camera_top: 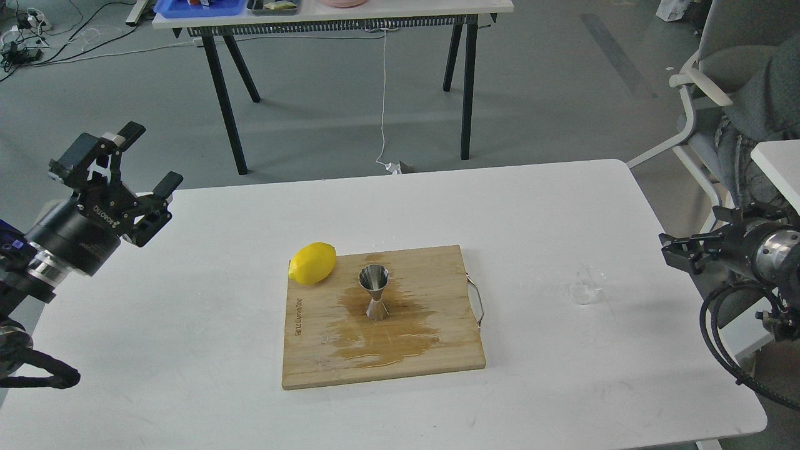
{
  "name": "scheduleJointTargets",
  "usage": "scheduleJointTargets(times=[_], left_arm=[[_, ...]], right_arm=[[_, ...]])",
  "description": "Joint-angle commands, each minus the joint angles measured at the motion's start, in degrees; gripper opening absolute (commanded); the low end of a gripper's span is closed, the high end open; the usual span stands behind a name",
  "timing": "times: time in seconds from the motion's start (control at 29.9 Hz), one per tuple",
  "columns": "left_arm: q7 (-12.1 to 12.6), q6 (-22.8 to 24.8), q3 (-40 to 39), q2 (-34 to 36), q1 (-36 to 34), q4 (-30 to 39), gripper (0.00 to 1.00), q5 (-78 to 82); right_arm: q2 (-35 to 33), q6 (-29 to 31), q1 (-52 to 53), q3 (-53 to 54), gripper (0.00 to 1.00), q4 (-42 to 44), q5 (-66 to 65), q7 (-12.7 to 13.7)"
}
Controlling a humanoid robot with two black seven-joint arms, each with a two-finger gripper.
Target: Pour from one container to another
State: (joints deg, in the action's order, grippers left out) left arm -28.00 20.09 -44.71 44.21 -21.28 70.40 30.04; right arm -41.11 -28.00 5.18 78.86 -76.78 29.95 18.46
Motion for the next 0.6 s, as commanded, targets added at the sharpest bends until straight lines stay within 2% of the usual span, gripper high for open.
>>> scheduleJointTargets(times=[0.0, 0.27, 0.57], left_arm=[[0.0, -0.05, 0.06, 0.08, 0.89, 0.0, 0.99, 0.1], [0.0, -0.05, 0.06, 0.79, 1.33, 0.0, 0.99, 0.19], [0.0, -0.05, 0.06, 0.26, 1.85, -0.88, 0.99, 0.19]], right_arm=[[3.4, 4.61, -3.59, -0.02, 0.97, 0.66, -0.16, 1.05], [6.83, 17.97, -8.69, -0.37, 0.97, 3.2, -0.68, 1.67], [7.97, 26.32, -10.27, -0.55, 0.97, 7.95, -0.95, 1.58]])
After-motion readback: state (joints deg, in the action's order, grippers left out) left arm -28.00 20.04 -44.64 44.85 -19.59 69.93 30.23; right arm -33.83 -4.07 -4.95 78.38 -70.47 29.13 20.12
